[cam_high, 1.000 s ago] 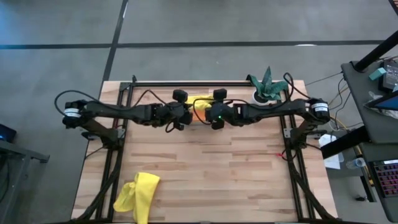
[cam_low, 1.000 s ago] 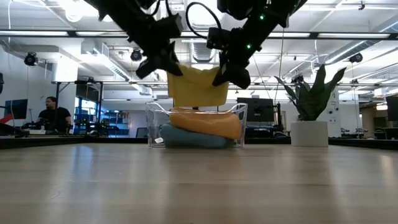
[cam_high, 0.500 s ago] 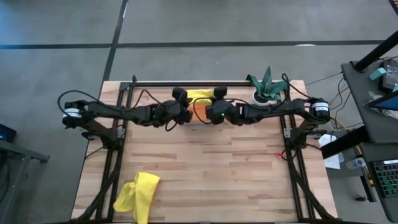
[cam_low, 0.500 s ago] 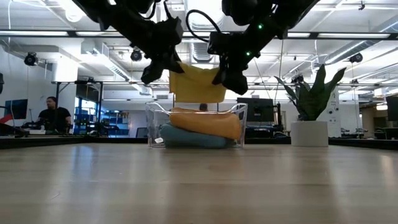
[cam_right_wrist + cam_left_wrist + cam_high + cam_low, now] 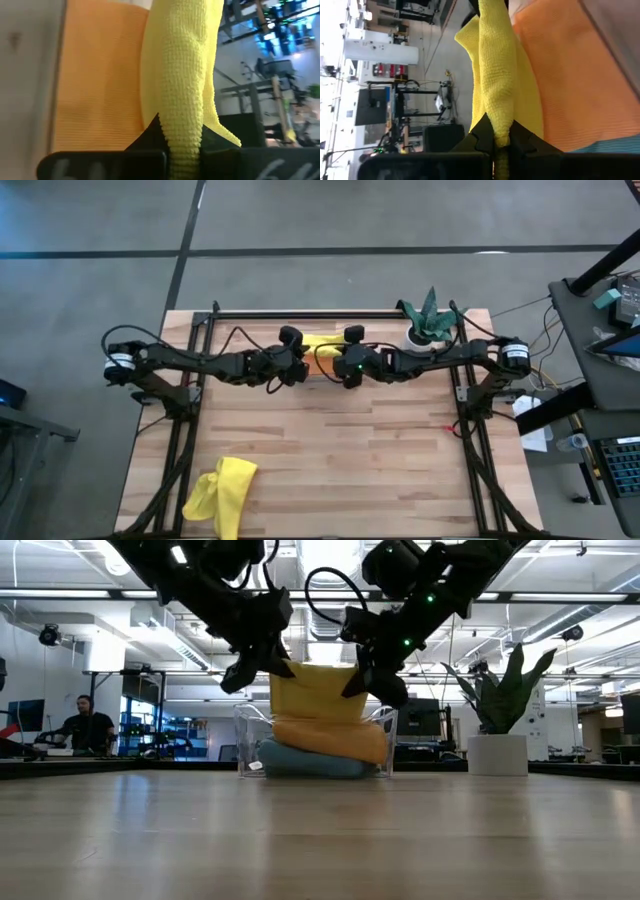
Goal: Fold microfiber towels
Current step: Put the yellow folded towel into the transparent bin
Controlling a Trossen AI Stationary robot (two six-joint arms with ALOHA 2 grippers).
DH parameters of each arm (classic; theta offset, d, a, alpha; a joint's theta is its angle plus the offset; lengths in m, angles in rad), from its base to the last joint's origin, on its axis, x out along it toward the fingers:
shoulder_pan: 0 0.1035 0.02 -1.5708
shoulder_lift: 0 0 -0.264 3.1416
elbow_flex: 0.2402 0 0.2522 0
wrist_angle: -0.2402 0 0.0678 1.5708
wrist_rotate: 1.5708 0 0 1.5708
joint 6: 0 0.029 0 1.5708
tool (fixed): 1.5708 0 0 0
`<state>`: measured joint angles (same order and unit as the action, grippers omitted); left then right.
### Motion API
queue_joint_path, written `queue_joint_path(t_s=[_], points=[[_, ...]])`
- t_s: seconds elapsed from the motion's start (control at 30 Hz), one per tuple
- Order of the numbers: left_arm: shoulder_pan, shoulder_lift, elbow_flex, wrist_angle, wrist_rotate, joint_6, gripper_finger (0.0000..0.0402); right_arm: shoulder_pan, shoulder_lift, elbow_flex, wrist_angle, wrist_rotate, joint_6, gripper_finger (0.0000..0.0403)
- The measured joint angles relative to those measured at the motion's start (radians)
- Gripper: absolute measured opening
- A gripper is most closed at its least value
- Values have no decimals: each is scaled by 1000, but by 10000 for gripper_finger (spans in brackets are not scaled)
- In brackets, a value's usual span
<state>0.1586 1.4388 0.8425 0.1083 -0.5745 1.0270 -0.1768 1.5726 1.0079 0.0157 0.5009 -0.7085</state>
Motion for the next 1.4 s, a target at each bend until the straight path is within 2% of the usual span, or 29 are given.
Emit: queue_joint_path(t_s=[0.3, 0.4, 0.53, 0.63, 1.0, 1.2, 1.4], points=[[-21, 1, -4, -55, 46, -71, 1, 0, 0, -9, -24, -73, 48, 11], [-21, 1, -13, -65, 73, -105, 14, 0, 0, -10, -44, -132, 76, 11], [-21, 0, -29, -83, 63, -105, 43, 0, 0, -12, -103, -152, 107, 14], [-19, 0, -33, -94, 57, -108, 65, -1, 0, -10, -144, -147, 107, 30], [-21, -19, -23, -156, 95, -224, 156, 0, -3, 15, -229, -208, 178, 135], [-21, -64, -18, -191, 183, -320, 185, -1, -6, 81, -305, -314, 271, 146], [-21, -108, -18, -224, 250, -373, 190, -1, -8, 125, -398, -370, 300, 146]])
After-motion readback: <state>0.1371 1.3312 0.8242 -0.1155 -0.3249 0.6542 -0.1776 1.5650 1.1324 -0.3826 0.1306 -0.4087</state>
